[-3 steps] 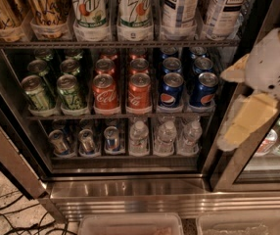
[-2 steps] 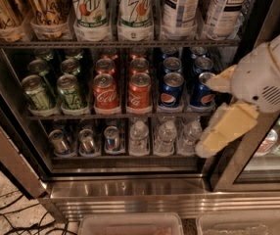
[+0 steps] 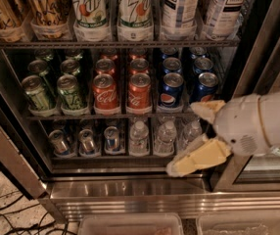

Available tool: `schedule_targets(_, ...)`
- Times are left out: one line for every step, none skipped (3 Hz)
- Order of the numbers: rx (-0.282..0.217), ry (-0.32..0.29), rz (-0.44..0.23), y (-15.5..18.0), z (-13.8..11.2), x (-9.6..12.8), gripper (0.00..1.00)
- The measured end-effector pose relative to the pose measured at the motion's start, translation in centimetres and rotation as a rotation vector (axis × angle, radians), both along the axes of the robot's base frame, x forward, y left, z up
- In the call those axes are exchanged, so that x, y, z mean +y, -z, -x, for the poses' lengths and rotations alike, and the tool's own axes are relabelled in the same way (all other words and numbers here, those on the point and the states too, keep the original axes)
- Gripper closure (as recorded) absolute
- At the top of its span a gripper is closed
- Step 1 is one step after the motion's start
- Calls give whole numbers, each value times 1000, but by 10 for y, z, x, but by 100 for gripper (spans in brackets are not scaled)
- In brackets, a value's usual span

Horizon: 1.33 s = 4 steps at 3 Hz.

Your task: Pick water bottle from bottom shelf of fridge

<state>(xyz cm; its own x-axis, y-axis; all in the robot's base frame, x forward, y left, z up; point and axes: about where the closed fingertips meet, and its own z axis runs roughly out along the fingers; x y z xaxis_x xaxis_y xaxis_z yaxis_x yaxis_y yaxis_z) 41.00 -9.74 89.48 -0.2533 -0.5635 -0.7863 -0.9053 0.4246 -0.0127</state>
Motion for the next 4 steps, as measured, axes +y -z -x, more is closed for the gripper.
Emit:
schedule_targets(-72, 18, -51, -12, -3, 3, 0)
schedule_targets(-85, 54, -82, -12, -6, 4, 0)
schedule_targets(-128, 154, -118, 2, -16, 2, 0)
schedule_targets(-203, 261, -146, 18, -30, 1, 0)
